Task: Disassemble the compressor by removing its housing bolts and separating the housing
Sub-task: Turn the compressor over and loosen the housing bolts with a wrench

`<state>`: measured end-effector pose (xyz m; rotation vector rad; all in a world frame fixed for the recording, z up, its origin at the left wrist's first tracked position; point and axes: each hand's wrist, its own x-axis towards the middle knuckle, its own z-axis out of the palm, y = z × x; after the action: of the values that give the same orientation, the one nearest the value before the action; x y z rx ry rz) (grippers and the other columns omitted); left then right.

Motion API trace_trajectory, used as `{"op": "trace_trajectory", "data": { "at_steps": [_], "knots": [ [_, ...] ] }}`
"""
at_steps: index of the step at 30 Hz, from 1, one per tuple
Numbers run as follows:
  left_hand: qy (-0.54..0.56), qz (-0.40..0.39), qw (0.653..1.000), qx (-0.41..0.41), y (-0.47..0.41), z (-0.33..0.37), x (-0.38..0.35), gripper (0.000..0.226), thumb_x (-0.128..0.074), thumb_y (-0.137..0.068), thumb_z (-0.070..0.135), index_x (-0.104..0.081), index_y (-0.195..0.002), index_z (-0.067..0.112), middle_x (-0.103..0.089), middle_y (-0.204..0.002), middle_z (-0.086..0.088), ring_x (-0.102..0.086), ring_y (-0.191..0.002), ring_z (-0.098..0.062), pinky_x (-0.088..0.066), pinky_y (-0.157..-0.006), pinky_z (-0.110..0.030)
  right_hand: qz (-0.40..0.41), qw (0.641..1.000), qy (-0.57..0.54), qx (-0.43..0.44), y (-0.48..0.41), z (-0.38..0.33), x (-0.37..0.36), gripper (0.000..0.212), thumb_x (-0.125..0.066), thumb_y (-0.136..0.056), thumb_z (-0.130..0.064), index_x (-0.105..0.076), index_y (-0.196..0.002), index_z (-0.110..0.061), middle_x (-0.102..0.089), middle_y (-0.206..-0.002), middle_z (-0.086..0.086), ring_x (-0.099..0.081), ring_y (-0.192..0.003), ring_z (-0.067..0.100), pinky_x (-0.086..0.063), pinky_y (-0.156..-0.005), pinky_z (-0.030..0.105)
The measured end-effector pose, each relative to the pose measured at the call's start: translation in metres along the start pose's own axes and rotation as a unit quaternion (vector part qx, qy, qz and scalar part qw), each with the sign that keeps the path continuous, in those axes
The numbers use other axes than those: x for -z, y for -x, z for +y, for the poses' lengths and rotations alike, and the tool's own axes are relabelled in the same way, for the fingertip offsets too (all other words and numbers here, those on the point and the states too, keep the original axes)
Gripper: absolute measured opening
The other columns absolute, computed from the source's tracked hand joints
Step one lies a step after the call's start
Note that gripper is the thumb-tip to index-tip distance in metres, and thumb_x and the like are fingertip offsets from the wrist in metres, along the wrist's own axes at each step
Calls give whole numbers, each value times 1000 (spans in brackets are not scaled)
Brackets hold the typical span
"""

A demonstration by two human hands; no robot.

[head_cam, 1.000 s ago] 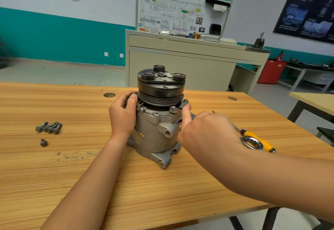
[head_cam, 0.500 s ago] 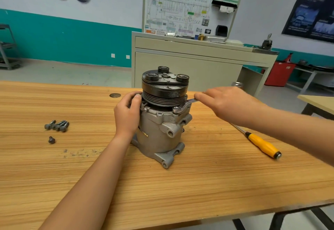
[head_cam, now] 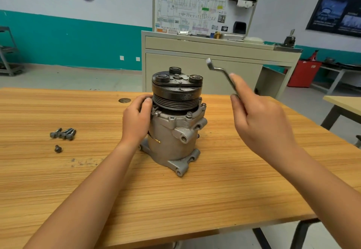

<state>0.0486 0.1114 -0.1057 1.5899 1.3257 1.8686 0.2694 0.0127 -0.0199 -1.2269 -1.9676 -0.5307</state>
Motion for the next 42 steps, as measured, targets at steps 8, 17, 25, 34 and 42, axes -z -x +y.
{"op": "trace_trajectory", "data": {
  "at_steps": [8, 17, 25, 34, 42],
  "knots": [
    [-20, 15, 1000, 7, 5, 6, -1, 30, -35, -86, 35, -61, -97, 25, -58, -87, 21, -52, -82, 15, -35, -66, -1, -248, 958, 138, -39, 11, -19, 7, 38, -33, -96, -22, -27, -133, -31, -40, -61, -6, -39, -54, 16, -25, -42, 27],
    [-3, 33, 999, 16, 10, 12, -3, 26, -39, -89, 29, -58, -76, 41, -61, -75, 22, -51, -73, 15, -40, -67, -10, -354, 894, 272, 47, -10, -67, 14, 63, -38, -85, 6, -14, -143, 4, -54, -109, 12, -58, -79, 26, -23, -40, 25],
    [20, 33, 999, 21, 11, 13, -3, 34, -43, -95, 18, -58, -74, 41, -60, -70, 26, -50, -71, 17, -38, -65, -6, -375, 872, 308, 59, -8, -58, 15, 66, -36, -86, 9, -3, -143, 7, -49, -76, 6, -32, -53, 15, -20, -39, 26],
    [32, 34, 999, 13, 13, 13, -5, 33, -42, -96, 19, -58, -74, 38, -60, -73, 18, -51, -70, 13, -40, -64, -11, -373, 833, 365, 183, -22, -53, 24, 64, -35, -87, 11, -4, -143, 7, -23, -58, 6, -24, -44, 17, -24, -37, 26],
    [40, 47, 998, 31, 14, 15, -6, 35, -43, -96, 19, -58, -75, 44, -61, -71, 32, -52, -73, 18, -39, -66, -5, -361, 851, 352, 146, -2, -43, 9, 73, -39, -83, 13, 3, -142, 7, -30, -57, 5, -29, -42, 16, -20, -35, 24]
  ]
}}
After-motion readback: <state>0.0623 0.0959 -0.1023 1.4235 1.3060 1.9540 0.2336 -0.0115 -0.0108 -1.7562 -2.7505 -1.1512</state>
